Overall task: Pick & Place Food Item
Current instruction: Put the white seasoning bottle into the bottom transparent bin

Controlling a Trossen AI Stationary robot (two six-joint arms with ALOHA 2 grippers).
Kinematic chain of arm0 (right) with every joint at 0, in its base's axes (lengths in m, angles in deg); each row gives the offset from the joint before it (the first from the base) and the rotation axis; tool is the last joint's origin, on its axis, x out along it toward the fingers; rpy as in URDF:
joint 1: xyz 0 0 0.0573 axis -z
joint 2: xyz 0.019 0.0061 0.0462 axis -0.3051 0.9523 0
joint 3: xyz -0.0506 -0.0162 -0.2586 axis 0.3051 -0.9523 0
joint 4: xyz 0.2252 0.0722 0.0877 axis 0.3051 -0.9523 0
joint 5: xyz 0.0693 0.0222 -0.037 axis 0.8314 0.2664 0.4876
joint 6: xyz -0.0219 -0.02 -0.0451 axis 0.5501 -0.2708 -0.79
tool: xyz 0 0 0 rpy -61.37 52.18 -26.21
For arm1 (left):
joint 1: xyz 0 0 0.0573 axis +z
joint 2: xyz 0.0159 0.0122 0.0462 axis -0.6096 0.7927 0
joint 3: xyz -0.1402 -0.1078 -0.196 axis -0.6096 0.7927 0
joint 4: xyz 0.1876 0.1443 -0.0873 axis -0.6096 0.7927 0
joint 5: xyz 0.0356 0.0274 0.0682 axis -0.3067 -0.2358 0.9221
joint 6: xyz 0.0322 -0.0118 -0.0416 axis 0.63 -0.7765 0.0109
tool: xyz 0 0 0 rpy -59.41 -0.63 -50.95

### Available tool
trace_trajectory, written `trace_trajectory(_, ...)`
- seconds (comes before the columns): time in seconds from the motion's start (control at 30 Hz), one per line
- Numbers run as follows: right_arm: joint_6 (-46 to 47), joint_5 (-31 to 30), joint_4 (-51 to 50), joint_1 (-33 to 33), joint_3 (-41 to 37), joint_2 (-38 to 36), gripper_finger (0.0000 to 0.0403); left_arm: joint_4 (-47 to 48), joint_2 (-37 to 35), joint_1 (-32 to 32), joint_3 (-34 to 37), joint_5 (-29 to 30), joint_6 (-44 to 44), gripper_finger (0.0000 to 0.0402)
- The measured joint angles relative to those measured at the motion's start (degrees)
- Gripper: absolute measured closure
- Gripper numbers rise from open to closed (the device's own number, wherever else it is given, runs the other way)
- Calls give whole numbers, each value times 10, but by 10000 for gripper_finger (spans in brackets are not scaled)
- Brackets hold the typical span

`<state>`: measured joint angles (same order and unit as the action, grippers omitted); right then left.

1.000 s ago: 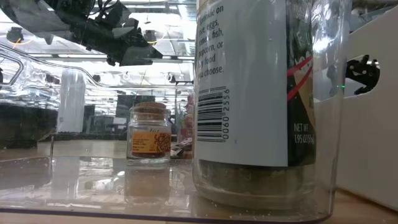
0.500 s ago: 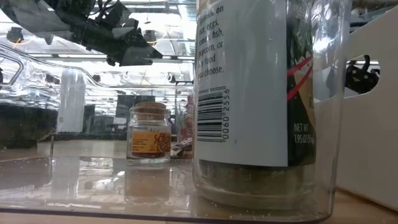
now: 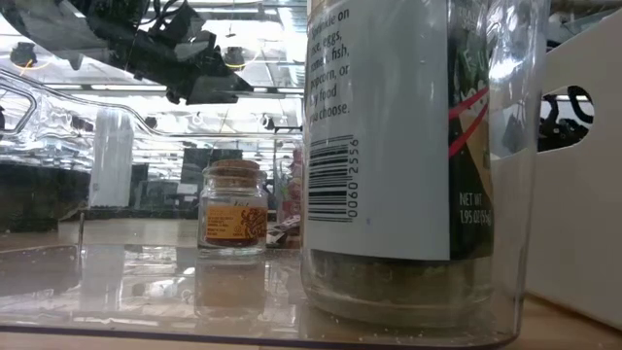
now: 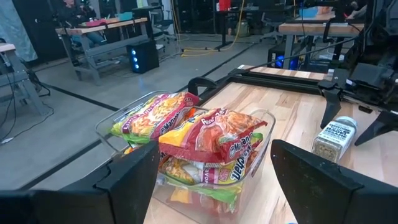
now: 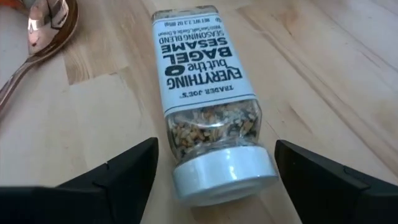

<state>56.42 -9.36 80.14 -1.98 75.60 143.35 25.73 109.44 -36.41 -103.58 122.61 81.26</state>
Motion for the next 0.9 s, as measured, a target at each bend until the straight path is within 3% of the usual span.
trace_trajectory(0.27, 2, 13, 1, 0, 0, 0, 131, 2, 0, 0, 0, 0, 0, 100)
trace_trajectory(0.5, 6, 19, 2, 0, 0, -1, 208, 2, 0, 0, 0, 0, 0, 100)
trace_trajectory(0.9, 6, 41, 39, 0, 0, -1, 207, 2, 0, 0, 0, -10, 0, 100)
